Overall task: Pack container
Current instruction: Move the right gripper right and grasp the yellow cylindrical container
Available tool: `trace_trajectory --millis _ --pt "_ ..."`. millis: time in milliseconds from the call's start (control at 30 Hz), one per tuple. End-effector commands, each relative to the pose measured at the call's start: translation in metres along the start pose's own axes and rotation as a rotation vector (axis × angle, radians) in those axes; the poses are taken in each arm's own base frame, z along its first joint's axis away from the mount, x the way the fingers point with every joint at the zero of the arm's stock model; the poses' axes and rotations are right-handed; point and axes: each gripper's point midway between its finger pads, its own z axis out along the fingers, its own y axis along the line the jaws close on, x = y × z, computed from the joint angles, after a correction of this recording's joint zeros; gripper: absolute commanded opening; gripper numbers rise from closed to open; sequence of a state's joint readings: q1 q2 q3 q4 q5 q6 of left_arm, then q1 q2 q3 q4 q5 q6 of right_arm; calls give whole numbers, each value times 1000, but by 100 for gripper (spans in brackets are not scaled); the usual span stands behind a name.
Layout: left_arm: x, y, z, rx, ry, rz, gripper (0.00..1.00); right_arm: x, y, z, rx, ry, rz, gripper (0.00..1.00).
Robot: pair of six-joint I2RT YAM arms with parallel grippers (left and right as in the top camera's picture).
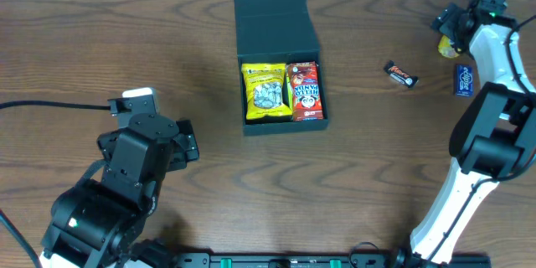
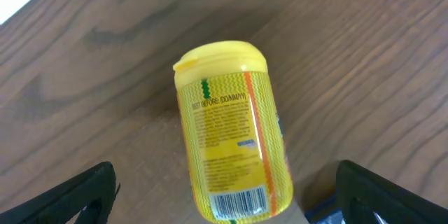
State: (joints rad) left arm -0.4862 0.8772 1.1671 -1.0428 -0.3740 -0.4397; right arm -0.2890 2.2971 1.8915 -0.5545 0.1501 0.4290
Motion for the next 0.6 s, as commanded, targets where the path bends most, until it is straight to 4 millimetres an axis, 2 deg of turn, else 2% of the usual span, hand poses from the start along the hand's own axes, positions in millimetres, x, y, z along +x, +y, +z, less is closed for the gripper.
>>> trace_trajectory --millis 0,367,567 --pt "-4 3 -2 -14 -15 9 95 6 -7 15 11 10 11 99" --pt "-4 3 -2 -14 -15 9 95 14 -4 46 -18 6 13 99" --pt "-4 3 -2 -14 -15 9 96 17 -1 54 -43 8 17 99"
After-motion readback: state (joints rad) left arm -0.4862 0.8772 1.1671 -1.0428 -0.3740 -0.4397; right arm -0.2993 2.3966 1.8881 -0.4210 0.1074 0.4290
